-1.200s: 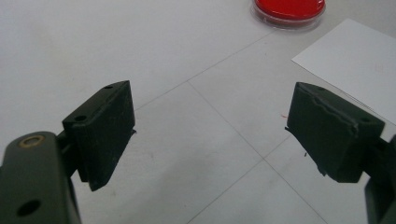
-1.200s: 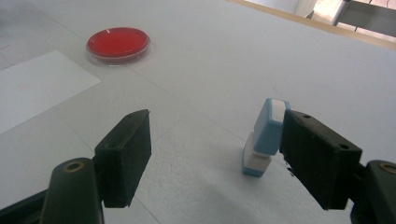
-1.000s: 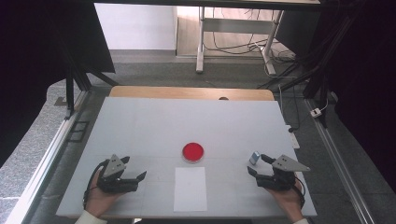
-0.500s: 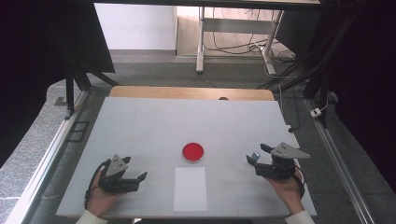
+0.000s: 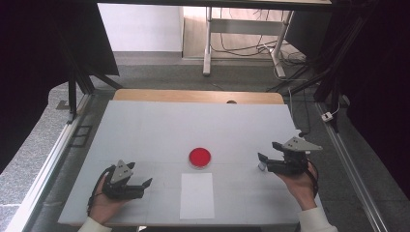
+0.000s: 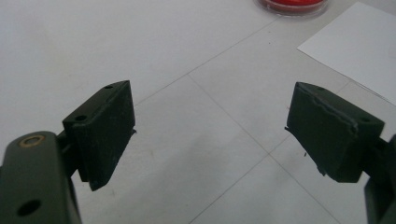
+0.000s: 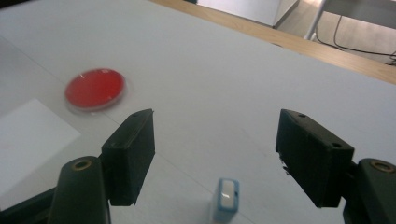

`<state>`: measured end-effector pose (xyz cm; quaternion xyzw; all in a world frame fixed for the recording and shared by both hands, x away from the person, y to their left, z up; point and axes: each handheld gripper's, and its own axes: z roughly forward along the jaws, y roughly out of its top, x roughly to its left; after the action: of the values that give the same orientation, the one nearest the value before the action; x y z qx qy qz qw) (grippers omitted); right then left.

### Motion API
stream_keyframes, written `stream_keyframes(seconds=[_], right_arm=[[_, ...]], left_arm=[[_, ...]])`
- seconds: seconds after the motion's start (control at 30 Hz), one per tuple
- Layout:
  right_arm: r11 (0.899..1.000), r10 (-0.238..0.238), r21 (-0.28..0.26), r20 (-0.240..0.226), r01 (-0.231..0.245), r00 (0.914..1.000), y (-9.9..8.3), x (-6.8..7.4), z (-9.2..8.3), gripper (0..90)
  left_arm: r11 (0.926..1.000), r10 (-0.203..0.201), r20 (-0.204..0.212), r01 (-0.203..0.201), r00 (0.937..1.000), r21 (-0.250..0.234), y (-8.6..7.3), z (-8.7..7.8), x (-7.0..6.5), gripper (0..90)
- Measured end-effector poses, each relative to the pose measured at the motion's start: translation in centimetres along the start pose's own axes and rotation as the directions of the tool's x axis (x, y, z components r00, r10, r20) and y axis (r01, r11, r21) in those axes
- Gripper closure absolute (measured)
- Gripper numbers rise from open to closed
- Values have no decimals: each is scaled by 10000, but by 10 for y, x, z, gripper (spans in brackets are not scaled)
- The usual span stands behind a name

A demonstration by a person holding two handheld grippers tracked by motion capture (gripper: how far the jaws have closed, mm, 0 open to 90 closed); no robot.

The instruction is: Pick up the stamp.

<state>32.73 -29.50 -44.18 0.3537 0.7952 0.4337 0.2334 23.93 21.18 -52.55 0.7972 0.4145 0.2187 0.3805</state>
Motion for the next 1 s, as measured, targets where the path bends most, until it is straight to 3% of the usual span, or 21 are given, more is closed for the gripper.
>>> stream_keyframes(seconds=[0.2, 0.37, 0.5, 1.0], right_arm=[[9981, 72, 610, -111, -65, 9999, -11, -5, 8, 292], [9936, 56, 1131, 168, -75, 9998, -18, -7, 17, 322], [9918, 257, 1243, 225, -283, 9994, -23, -9, 20, 349], [9868, 317, 1585, 117, -331, 9994, -34, -9, 30, 482]], left_arm=[[10000, 81, -36, -80, 10000, 51, 0, 0, -1, 158], [9999, 76, -52, -76, 10000, 70, 0, 1, 0, 157], [9999, 109, -57, -109, 9999, 94, -1, 1, 0, 157], [9995, 218, -58, -216, 9997, 210, -1, 4, 0, 156]])
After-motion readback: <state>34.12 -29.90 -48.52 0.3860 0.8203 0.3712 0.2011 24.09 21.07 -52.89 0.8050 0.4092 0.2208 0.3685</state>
